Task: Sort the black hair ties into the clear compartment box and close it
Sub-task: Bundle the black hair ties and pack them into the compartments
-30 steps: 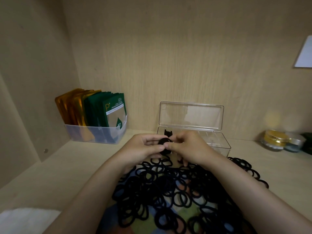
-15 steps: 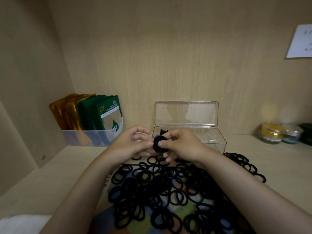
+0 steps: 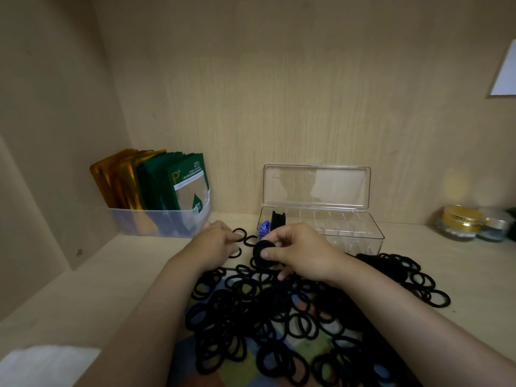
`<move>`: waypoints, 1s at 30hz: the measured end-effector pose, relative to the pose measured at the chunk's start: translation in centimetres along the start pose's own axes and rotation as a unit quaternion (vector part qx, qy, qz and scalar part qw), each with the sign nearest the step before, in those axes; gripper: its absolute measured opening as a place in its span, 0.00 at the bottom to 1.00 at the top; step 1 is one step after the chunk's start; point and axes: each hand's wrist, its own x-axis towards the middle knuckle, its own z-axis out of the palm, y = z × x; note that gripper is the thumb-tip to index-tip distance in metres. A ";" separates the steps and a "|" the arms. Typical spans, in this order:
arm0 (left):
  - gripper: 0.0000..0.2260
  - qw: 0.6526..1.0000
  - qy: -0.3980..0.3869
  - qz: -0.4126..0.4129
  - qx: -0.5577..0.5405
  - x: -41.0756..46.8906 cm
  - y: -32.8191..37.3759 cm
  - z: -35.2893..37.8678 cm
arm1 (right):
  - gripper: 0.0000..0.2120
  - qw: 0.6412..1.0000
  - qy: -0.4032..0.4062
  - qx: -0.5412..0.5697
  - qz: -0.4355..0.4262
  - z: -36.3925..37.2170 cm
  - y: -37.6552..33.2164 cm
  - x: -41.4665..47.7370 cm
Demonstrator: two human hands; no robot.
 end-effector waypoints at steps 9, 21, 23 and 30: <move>0.07 0.994 0.093 0.058 -0.011 -1.0 0.5 -0.4 | 0.04 0.999 0.012 0.035 -0.023 0.2 -0.2 -0.1; 0.07 0.955 0.025 0.094 -0.279 -4.3 5.3 -1.9 | 0.07 0.987 0.060 0.141 -0.052 0.1 -1.3 -0.2; 0.06 0.942 0.013 0.085 -0.325 -4.2 5.5 -1.8 | 0.11 0.987 0.089 0.130 -0.027 0.0 -1.2 -0.1; 0.11 0.896 -0.046 0.095 -0.432 -4.5 5.9 -2.5 | 0.04 0.992 0.048 0.113 0.012 -0.8 -1.5 -0.5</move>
